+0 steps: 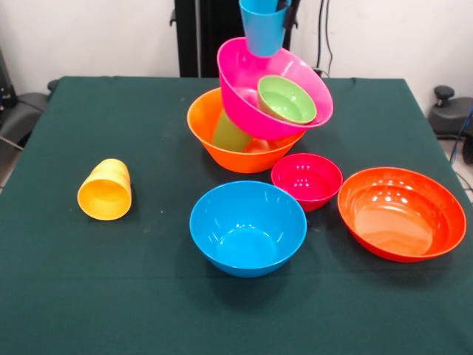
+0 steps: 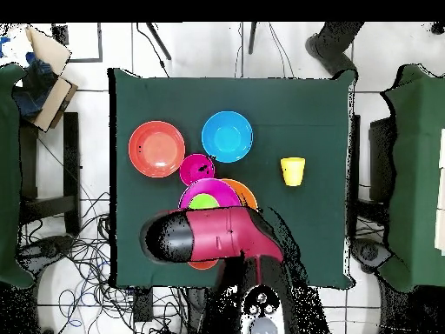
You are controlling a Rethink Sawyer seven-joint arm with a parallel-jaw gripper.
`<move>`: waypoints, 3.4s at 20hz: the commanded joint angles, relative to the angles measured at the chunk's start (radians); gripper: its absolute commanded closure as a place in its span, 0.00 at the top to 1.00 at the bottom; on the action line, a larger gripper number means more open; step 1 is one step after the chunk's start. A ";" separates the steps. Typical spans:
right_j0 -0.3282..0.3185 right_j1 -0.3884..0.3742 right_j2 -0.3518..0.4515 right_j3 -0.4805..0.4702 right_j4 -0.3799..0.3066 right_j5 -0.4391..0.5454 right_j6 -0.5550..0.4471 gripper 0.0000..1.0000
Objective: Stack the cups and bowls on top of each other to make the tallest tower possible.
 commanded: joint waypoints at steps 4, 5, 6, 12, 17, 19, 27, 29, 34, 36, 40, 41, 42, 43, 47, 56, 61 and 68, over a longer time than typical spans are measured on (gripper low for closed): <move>-0.008 0.052 -0.032 -0.061 0.029 -0.035 0.117 0.00; -0.014 0.034 -0.031 -0.049 0.037 -0.025 0.103 0.00; -0.016 0.023 -0.032 -0.044 0.041 -0.016 0.096 0.00; -0.026 -0.043 -0.036 -0.009 0.077 0.025 0.047 0.00; -0.017 -0.054 -0.053 -0.015 0.067 0.043 0.037 0.00; -0.012 -0.051 -0.061 -0.027 0.054 0.049 0.027 1.00; 0.007 -0.048 -0.079 -0.053 0.037 0.076 0.035 1.00; 0.011 -0.046 -0.086 -0.054 0.037 0.077 0.038 1.00; 0.005 -0.049 -0.094 -0.044 0.044 0.071 0.019 1.00; 0.003 -0.052 -0.095 -0.033 0.050 0.063 0.019 1.00; -0.008 -0.060 -0.094 -0.010 0.054 0.038 0.007 1.00; -0.013 -0.062 -0.091 -0.001 0.056 0.023 0.000 1.00; -0.017 -0.063 -0.089 0.005 0.057 0.015 -0.004 1.00; -0.031 -0.072 -0.091 0.026 0.055 -0.003 -0.019 1.00; -0.052 -0.085 -0.087 0.059 0.057 -0.034 -0.039 1.00; -0.198 -0.069 -0.040 0.159 -0.006 -0.225 -0.157 1.00; -0.342 -0.105 0.026 0.249 -0.029 -0.304 -0.256 1.00; -0.552 -0.126 0.128 0.342 -0.132 -0.399 -0.323 1.00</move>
